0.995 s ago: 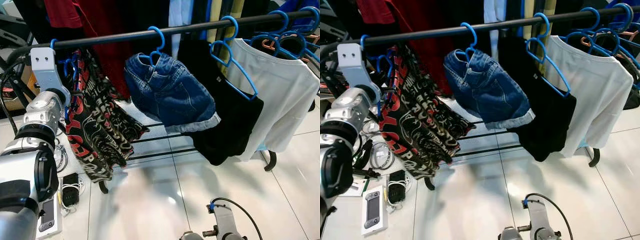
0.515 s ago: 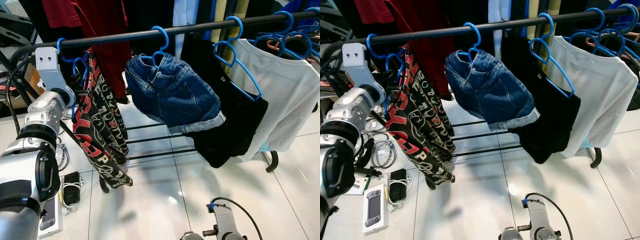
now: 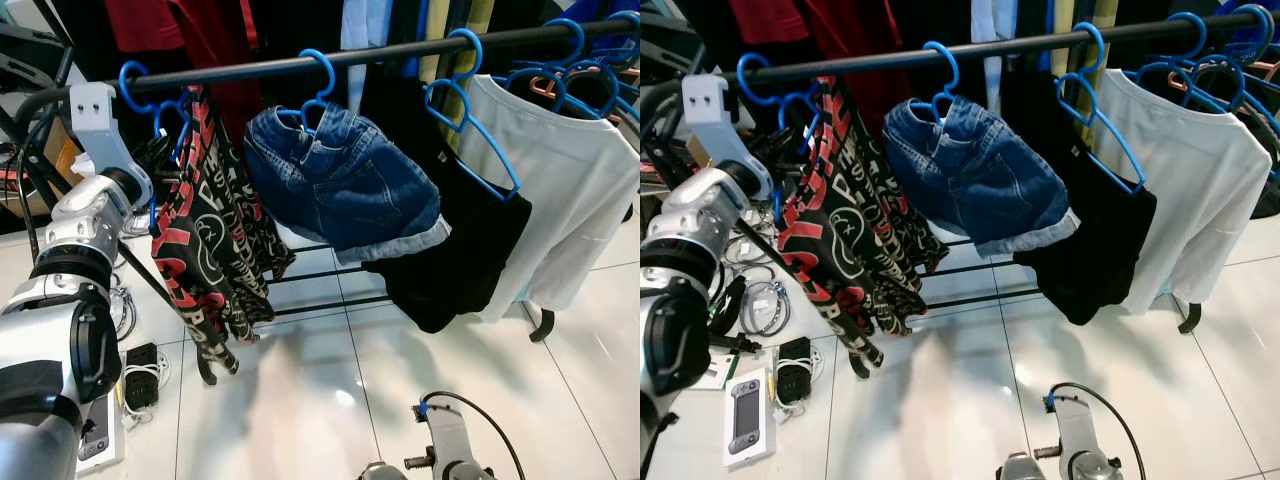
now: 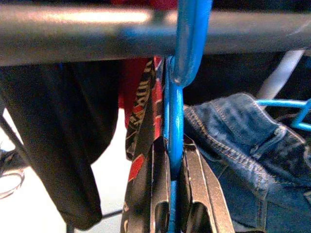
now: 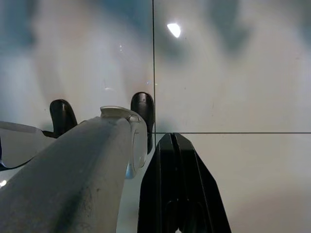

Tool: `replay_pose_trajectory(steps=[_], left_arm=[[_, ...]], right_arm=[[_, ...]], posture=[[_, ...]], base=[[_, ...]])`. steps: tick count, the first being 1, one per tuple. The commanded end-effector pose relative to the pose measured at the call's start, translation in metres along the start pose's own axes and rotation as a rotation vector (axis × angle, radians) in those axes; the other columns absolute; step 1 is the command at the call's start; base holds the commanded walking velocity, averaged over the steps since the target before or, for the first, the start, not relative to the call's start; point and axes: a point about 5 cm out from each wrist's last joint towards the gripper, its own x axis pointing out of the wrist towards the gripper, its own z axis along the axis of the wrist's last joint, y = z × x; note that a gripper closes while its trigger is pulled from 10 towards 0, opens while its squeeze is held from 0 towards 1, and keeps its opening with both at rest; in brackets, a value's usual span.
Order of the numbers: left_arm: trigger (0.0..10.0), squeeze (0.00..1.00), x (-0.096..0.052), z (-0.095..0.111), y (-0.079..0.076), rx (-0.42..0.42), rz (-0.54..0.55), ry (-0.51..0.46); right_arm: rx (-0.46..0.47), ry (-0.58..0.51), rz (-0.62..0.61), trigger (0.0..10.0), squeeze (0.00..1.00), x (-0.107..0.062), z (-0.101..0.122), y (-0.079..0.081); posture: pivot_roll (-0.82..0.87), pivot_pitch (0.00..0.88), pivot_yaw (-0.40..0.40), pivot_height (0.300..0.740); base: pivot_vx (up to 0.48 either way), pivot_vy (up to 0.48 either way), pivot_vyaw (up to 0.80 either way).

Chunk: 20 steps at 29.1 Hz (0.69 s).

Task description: Hang hanger

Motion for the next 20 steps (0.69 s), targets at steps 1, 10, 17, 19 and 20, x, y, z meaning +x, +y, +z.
replay_pose_trajectory(steps=[1,10,17,19,20], left_arm=[[0.0,0.0,-0.003,0.017,0.005,0.014,-0.014,-0.091],[0.0,0.0,-0.015,0.015,-0.007,0.084,-0.092,-0.116],[0.0,0.0,-0.031,0.001,-0.005,0.088,-0.099,-0.077],[0.0,0.0,-0.039,0.002,-0.003,0.087,-0.095,-0.08],[0.0,0.0,-0.039,0.002,-0.003,0.087,-0.095,-0.08]], right_arm=[[0.008,0.043,0.01,10.0,0.0,-0.001,-0.011,0.003],[-0.005,0.041,0.004,10.0,0.0,0.0,-0.005,0.0],[-0.01,0.039,0.002,10.0,0.0,0.0,-0.002,-0.002],[-0.015,0.038,0.001,10.0,0.0,0.001,0.0,-0.003],[-0.015,0.038,0.001,10.0,0.0,0.001,0.0,-0.003]], posture=[[-0.08,0.203,0.108,0.74],[-0.06,0.17,0.099,0.74],[-0.05,0.157,0.085,0.74],[-0.05,0.142,0.073,0.74],[-0.05,0.142,0.073,0.74]], base=[[0.0,0.0,0.0],[0.0,0.0,0.0],[-0.069,0.0,0.0],[-0.48,0.0,0.0],[-0.48,0.0,0.0]])
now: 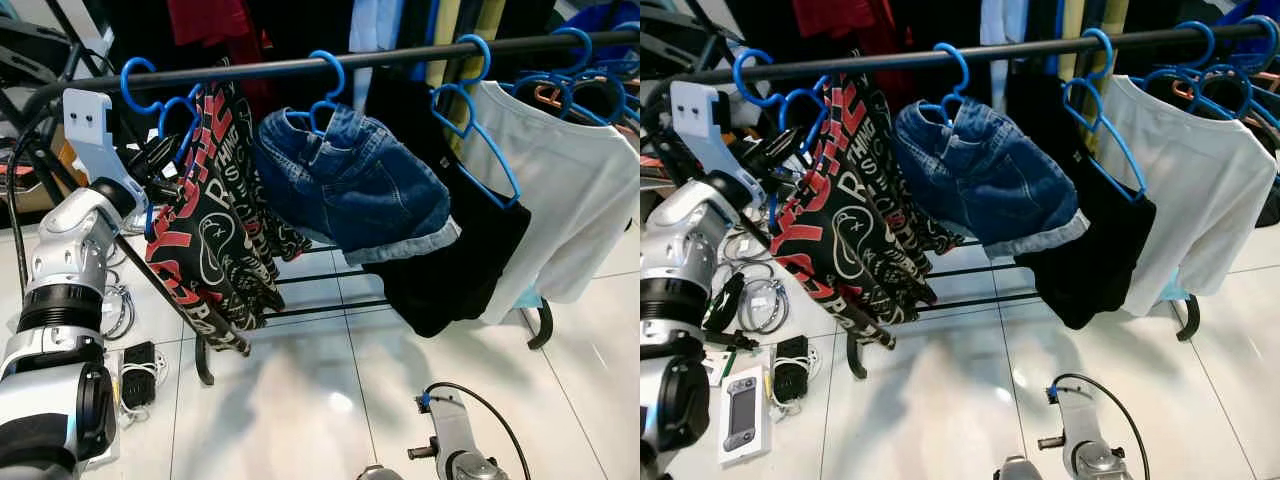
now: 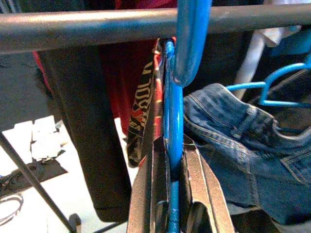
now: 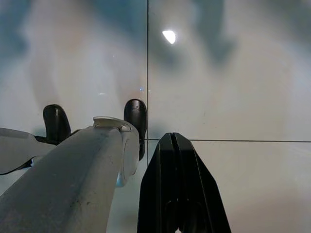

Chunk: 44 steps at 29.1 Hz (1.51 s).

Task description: Hang hanger

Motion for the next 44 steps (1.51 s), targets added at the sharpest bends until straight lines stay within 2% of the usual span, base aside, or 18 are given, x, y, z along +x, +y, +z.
replay_pose_trajectory(steps=[1,2,6,7,10,18,24,25,28,29,30,33,34,35,36,40,41,44], left_arm=[[0.0,0.0,-0.008,0.009,0.004,0.0,0.007,-0.041],[0.0,0.0,-0.016,0.011,0.007,0.002,0.015,-0.045],[0.0,0.0,-0.025,0.015,0.013,0.012,0.025,-0.049],[0.0,0.0,-0.035,0.019,0.018,0.024,0.026,-0.046],[0.0,0.0,-0.039,0.019,0.019,0.027,0.023,-0.04],[0.0,0.0,-0.055,0.008,0.014,0.054,-0.002,0.035],[0.0,0.0,-0.058,-0.001,0.004,0.051,-0.012,0.069],[1.4,0.0,-0.057,-0.006,-0.002,0.038,-0.032,0.077],[1.4,0.0,-0.057,-0.006,-0.002,0.038,-0.032,0.077],[1.6,0.0,-0.056,-0.01,-0.008,0.027,-0.05,0.084],[3.9,0.0,-0.054,-0.016,-0.018,0.017,-0.084,0.096],[3.9,0.0,-0.054,-0.019,-0.024,0.012,-0.106,0.105],[8.5,0.0,-0.053,-0.022,-0.032,0.016,-0.152,0.111],[8.5,0.0,-0.053,-0.022,-0.032,0.016,-0.152,0.111],[10.0,0.0,-0.052,-0.023,-0.04,0.021,-0.214,0.108],[10.0,0.0,-0.051,-0.022,-0.049,0.048,-0.298,0.107],[10.0,0.0,-0.049,-0.016,-0.056,0.067,-0.37,0.095],[10.0,0.0,-0.049,-0.013,-0.059,0.072,-0.396,0.089]], right_arm=[[-0.004,0.042,0.013,10.0,0.0,-0.001,-0.01,0.003],[-0.009,0.04,0.011,10.0,0.0,-0.001,-0.008,0.002],[-0.014,0.037,0.008,10.0,0.0,0.0,-0.005,0.0],[-0.015,0.029,-0.001,10.0,0.0,0.0,-0.002,-0.004],[-0.014,0.026,-0.006,10.0,0.0,0.0,0.0,-0.005],[0.002,0.011,-0.023,10.0,0.0,0.0,0.005,-0.009],[-0.008,0.01,-0.025,10.0,0.0,0.0,0.007,-0.012],[-0.012,0.011,-0.024,10.0,0.0,0.0,0.007,-0.012],[-0.012,0.011,-0.024,10.0,0.0,0.0,0.007,-0.012],[-0.013,0.011,-0.025,10.0,0.0,0.0,0.007,-0.012],[-0.003,0.006,-0.028,10.0,0.0,0.0,0.007,-0.012],[0.004,0.002,-0.031,10.0,0.0,0.0,0.006,-0.012],[0.01,-0.01,-0.036,10.0,0.0,0.0,0.007,-0.012],[0.01,-0.01,-0.036,10.0,0.0,0.0,0.007,-0.012],[0.028,-0.029,-0.043,10.0,0.0,0.0,0.007,-0.012],[0.068,-0.071,-0.053,10.0,0.0,-0.001,0.009,-0.012],[0.123,-0.149,-0.017,10.0,0.0,-0.002,0.014,-0.01],[0.137,-0.178,0.0,10.0,0.0,-0.002,0.017,-0.009]], posture=[[-0.05,0.142,0.073,0.74],[-0.04,0.134,0.067,0.74],[-0.03,0.121,0.058,0.74],[-0.03,0.108,0.052,0.74],[-0.03,0.106,0.051,0.74],[-0.02,0.09,0.037,0.74],[-0.02,0.077,0.032,0.74],[-0.03,0.071,0.026,0.74],[-0.03,0.071,0.026,0.74],[-0.04,0.071,0.029,0.74],[-0.04,0.068,0.037,0.74],[-0.05,0.067,0.038,0.74],[-0.05,0.065,0.041,0.74],[-0.05,0.065,0.041,0.74],[-0.05,0.067,0.048,0.74],[-0.04,0.071,0.05,0.74],[-0.04,0.074,0.049,0.74],[-0.04,0.074,0.049,0.74]], base=[[-0.48,0.0,0.0],[-0.48,0.0,0.0],[-0.48,0.0,0.0],[-0.48,0.0,0.0],[-0.48,0.0,0.0],[-0.48,0.0,0.0],[-0.42,0.0,0.0],[0.0,0.0,0.0],[0.0,0.0,0.0],[0.0,0.0,0.0],[0.0,0.0,0.0],[0.0,0.0,0.0],[0.0,0.0,0.0],[0.0,0.0,0.0],[0.0,0.0,0.0],[0.0,0.0,0.0],[0.0,0.0,0.0],[0.0,0.0,0.0]])
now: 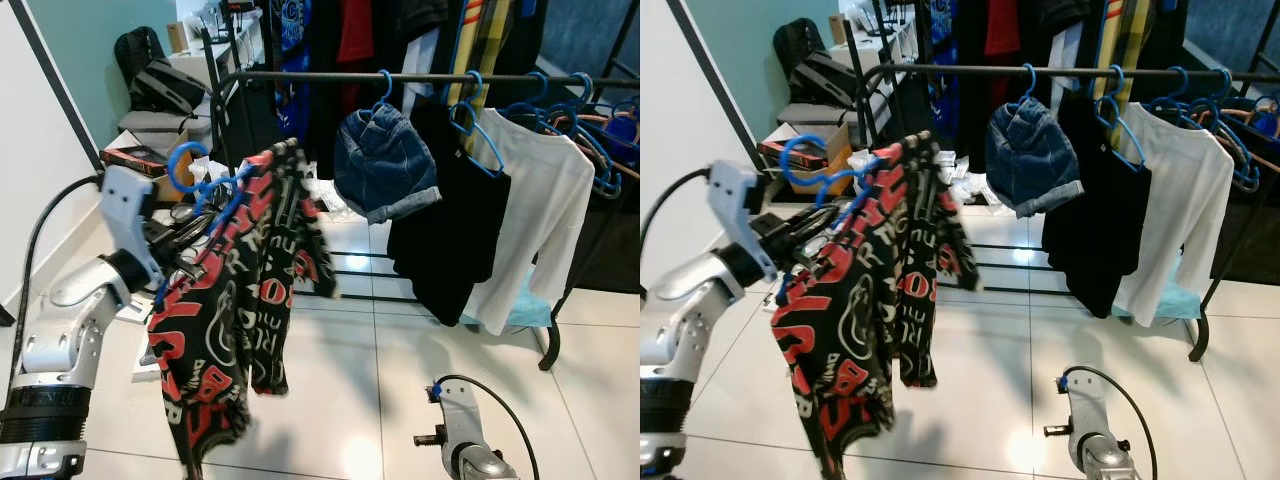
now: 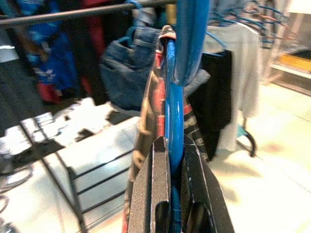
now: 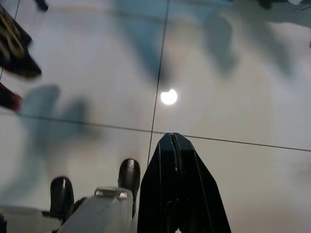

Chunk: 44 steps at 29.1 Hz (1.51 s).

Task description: Hang hanger

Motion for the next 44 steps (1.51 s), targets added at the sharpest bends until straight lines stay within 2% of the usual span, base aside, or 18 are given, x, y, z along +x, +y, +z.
replay_pose_trajectory(steps=[1,4,5,9,11,19,21,22,23,24,25,27,32,40,41,42,43,44], left_arm=[[10.0,0.0,-0.001,0.014,0.001,0.046,-0.023,-0.041],[10.0,0.0,-0.004,0.024,-0.001,0.112,-0.127,-0.029],[10.0,0.0,-0.006,0.026,0.0,0.129,-0.145,-0.019],[10.0,0.0,-0.011,0.033,0.011,0.176,-0.14,-0.004],[10.0,0.0,-0.014,0.042,0.021,0.21,-0.126,-0.001],[10.0,0.0,-0.017,0.045,0.015,0.191,-0.21,0.005],[10.0,0.0,-0.017,0.045,0.015,0.191,-0.21,0.005],[10.0,0.0,-0.019,0.045,0.012,0.18,-0.248,0.008],[10.0,0.0,-0.019,0.045,0.012,0.18,-0.248,0.008],[10.0,0.0,-0.022,0.048,0.009,0.175,-0.305,0.012],[10.0,0.0,-0.022,0.048,0.009,0.175,-0.305,0.012],[10.0,0.0,-0.025,0.055,0.003,0.174,-0.398,0.012],[10.0,0.0,-0.024,0.069,-0.003,0.183,-0.498,-0.008],[10.0,0.0,-0.021,0.085,-0.011,0.206,-0.619,-0.03],[10.0,0.0,-0.02,0.088,-0.013,0.212,-0.642,-0.035],[10.0,0.0,-0.02,0.088,-0.013,0.212,-0.642,-0.035],[10.0,0.0,-0.019,0.092,-0.015,0.219,-0.662,-0.041],[10.0,0.0,-0.019,0.092,-0.015,0.219,-0.662,-0.041]], right_arm=[[0.027,-0.019,0.017,10.0,0.0,0.0,-0.001,0.004],[0.1,-0.41,0.186,10.0,0.0,-0.006,0.113,-0.044],[0.113,-0.497,0.235,10.0,0.0,-0.012,0.134,-0.051],[0.134,-0.644,0.363,10.0,0.0,-0.03,0.161,-0.06],[0.105,-0.759,0.497,10.0,0.0,-0.053,0.178,-0.065],[0.045,-0.85,0.766,10.0,0.0,-0.093,0.18,-0.06],[0.045,-0.85,0.766,10.0,0.0,-0.093,0.18,-0.06],[0.057,-0.874,0.83,10.0,0.19,-0.102,0.182,-0.062],[0.057,-0.874,0.83,10.0,0.19,-0.102,0.182,-0.062],[0.076,-0.933,0.936,10.0,1.0,-0.12,0.192,-0.062],[0.076,-0.933,0.936,10.0,1.0,-0.12,0.192,-0.062],[0.06,-1.013,1.088,10.0,1.0,-0.149,0.206,-0.06],[-0.016,-1.062,1.15,10.0,1.0,-0.171,0.222,-0.06],[-0.175,-1.016,1.177,10.0,1.0,-0.184,0.23,-0.051],[-0.202,-0.999,1.188,10.0,0.68,-0.186,0.231,-0.048],[-0.202,-0.999,1.188,10.0,0.68,-0.186,0.231,-0.048],[-0.211,-1.004,1.186,10.0,0.0,-0.188,0.234,-0.048],[-0.211,-1.004,1.186,10.0,0.0,-0.188,0.234,-0.048]], posture=[[-0.04,0.074,0.049,0.74],[-0.05,0.079,0.05,0.74],[-0.05,0.079,0.05,0.74],[-0.05,0.081,0.053,0.74],[-0.06,0.083,0.056,0.74],[-0.07,0.083,0.054,0.74],[-0.07,0.083,0.054,0.74],[-0.07,0.083,0.054,0.74],[-0.07,0.083,0.054,0.74],[-0.07,0.081,0.053,0.74],[-0.07,0.081,0.053,0.74],[-0.07,0.078,0.05,0.74],[-0.07,0.075,0.044,0.74],[-0.07,0.073,0.039,0.74],[-0.07,0.07,0.037,0.74],[-0.07,0.07,0.037,0.74],[-0.07,0.069,0.038,0.74],[-0.07,0.069,0.038,0.74]], base=[[0.0,0.0,0.0],[0.0,0.0,0.0],[0.0,0.0,0.0],[0.0,0.0,0.0],[0.0,0.0,0.0],[0.0,0.0,0.0],[0.0,0.0,0.0],[0.0,0.0,0.0],[0.0,0.0,0.0],[0.0,0.0,0.0],[0.0,0.0,0.0],[0.0,0.0,0.0],[0.0,0.0,0.0],[0.0,0.0,0.0],[0.0,0.0,0.0],[0.0,0.0,0.0],[0.0,0.0,0.0],[0.0,0.0,0.0]])
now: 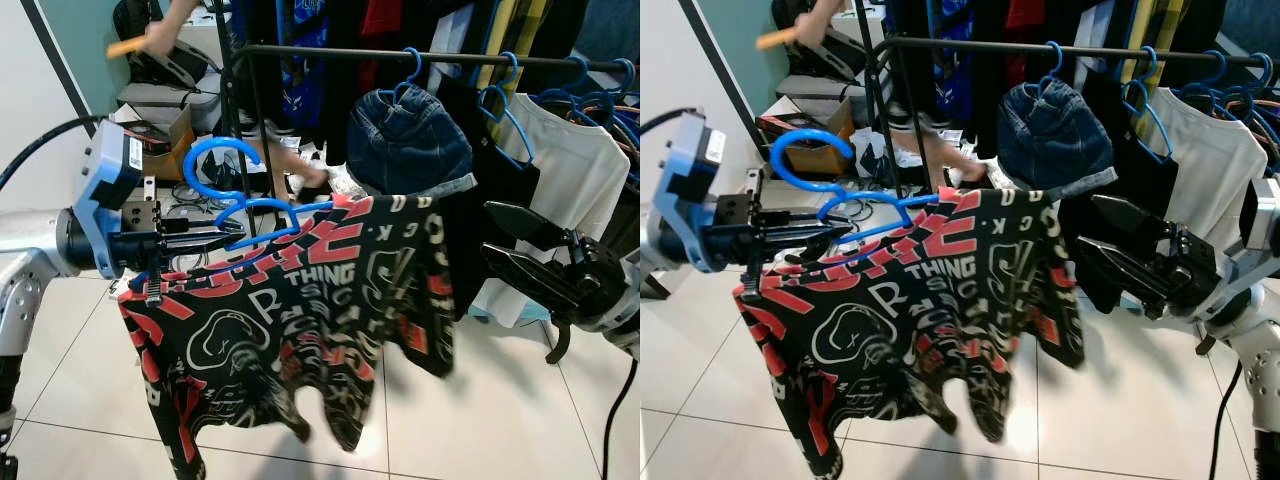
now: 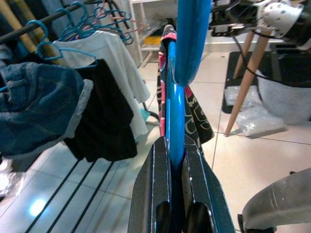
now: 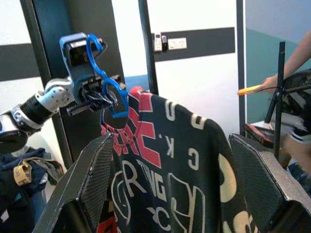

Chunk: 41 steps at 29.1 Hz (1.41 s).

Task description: Hang hanger

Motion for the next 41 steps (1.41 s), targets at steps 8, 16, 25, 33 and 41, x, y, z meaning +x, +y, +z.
replay_pose_trajectory(steps=[8,16,25,33,41], left_arm=[[10.0,0.0,0.001,0.028,-0.003,0.051,-0.097,-0.054],[10.0,0.0,0.001,0.037,-0.005,0.057,-0.126,-0.09],[10.0,0.0,-0.003,0.032,-0.004,0.042,-0.09,-0.087],[10.0,0.0,-0.006,0.034,-0.002,0.045,-0.082,-0.092],[10.0,0.0,-0.012,0.022,-0.001,0.02,-0.061,-0.028]], right_arm=[[-0.005,0.081,-0.012,10.0,0.0,0.003,-0.001,0.001],[0.027,0.168,-0.052,10.0,0.0,0.003,-0.016,-0.003],[0.053,0.258,-0.084,10.0,0.0,0.001,-0.031,-0.004],[0.056,0.3,-0.131,0.0,0.0,0.001,-0.038,-0.009],[0.02,0.262,-0.198,0.0,0.0,0.002,-0.032,-0.017]], posture=[[-0.07,0.067,0.04,0.74],[-0.07,0.063,0.038,0.74],[-0.07,0.057,0.038,0.74],[-0.07,0.06,0.037,0.74],[-0.07,0.062,0.04,0.74]], base=[[0.0,0.0,0.0],[0.0,0.0,0.0],[0.0,0.0,0.0],[0.0,0.0,0.0],[0.0,0.0,0.0]])
